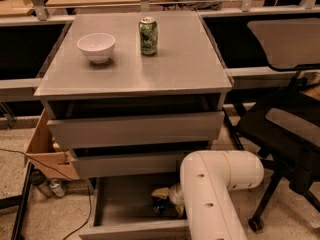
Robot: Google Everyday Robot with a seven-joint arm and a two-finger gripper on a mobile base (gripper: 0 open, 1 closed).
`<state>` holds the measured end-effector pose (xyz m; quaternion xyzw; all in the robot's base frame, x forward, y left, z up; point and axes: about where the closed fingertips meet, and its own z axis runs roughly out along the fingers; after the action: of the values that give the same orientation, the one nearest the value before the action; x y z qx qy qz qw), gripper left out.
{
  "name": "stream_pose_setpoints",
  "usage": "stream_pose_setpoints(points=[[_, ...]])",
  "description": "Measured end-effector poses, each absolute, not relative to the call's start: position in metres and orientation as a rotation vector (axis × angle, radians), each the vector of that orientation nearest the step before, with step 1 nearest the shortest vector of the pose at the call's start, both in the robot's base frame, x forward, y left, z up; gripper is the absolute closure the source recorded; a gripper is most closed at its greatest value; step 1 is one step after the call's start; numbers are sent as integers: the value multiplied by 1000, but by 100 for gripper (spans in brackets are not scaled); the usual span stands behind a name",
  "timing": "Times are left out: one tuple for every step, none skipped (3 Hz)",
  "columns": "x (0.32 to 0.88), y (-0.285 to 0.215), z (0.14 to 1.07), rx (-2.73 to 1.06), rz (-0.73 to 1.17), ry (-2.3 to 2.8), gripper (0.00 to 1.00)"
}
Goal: Pick pepsi can from bottom drawer and place on counter
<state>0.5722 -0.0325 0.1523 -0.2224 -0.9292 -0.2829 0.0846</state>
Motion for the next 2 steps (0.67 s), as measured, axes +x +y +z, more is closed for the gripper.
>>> stream_pose_setpoints(points=[[572, -33, 152, -663, -844, -2772, 0], [573, -29, 161, -661, -863, -2785, 0]])
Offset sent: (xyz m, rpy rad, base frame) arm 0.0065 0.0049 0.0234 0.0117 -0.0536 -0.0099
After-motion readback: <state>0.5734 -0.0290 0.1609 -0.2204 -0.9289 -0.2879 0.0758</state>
